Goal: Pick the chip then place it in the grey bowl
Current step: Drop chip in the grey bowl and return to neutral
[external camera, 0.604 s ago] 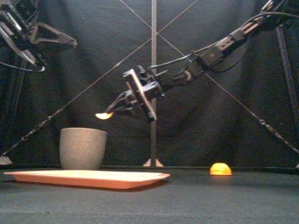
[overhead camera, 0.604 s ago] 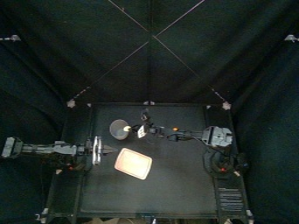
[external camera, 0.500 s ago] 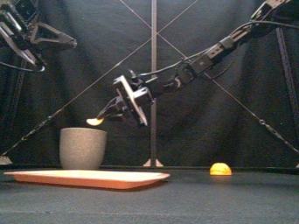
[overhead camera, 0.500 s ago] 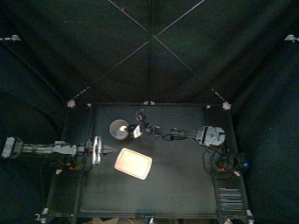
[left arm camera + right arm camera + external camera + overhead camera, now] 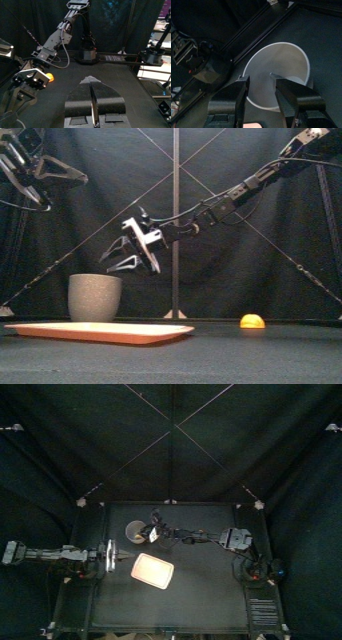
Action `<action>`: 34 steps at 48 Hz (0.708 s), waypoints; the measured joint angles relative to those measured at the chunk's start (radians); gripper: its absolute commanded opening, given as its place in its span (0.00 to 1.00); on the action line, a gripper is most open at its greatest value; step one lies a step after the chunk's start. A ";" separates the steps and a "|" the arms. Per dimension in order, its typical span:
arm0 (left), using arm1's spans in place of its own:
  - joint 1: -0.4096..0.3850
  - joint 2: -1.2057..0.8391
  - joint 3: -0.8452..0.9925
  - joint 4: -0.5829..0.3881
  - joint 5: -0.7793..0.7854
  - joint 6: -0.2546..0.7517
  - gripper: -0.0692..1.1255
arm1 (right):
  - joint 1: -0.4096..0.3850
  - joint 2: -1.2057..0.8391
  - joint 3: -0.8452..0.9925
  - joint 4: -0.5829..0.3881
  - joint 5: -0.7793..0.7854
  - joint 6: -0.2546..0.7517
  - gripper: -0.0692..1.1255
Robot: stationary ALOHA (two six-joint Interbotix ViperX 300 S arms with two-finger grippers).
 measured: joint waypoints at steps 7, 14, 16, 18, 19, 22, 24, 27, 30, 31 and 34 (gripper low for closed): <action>0.002 0.000 0.011 -0.005 0.000 0.000 0.09 | 0.000 -0.081 0.078 -0.083 -0.077 0.000 0.71; 0.002 0.000 0.012 -0.011 0.000 0.000 0.09 | -0.002 -0.195 0.216 -0.143 -0.189 0.000 0.71; 0.002 -0.002 0.012 -0.011 0.000 0.000 0.09 | -0.003 -0.233 0.267 -0.160 -0.224 -0.002 0.71; 0.002 -0.002 0.012 -0.011 0.000 0.002 0.09 | -0.005 -0.268 0.319 -0.176 -0.255 0.000 0.71; 0.003 -0.002 0.012 -0.011 0.000 0.003 0.09 | -0.008 -0.284 0.342 -0.183 -0.268 -0.002 0.71; 0.006 -0.002 0.012 -0.011 0.000 0.002 0.09 | -0.012 -0.339 0.423 -0.201 -0.310 0.000 0.71; 0.008 -0.002 0.012 -0.012 0.000 0.003 0.09 | -0.017 -0.374 0.474 -0.212 -0.330 -0.003 0.71; 0.015 -0.002 0.014 -0.012 0.000 0.003 0.09 | -0.025 -0.428 0.554 -0.224 -0.350 -0.003 0.71; 0.021 -0.002 0.015 -0.012 0.000 0.003 0.09 | -0.032 -0.479 0.621 -0.241 -0.357 -0.003 0.71; 0.025 -0.002 0.015 -0.012 0.000 0.003 0.09 | -0.035 -0.499 0.644 -0.249 -0.359 -0.003 0.71; 0.032 -0.002 0.018 -0.012 0.000 0.003 0.09 | -0.038 -0.549 0.701 -0.273 -0.360 -0.003 0.71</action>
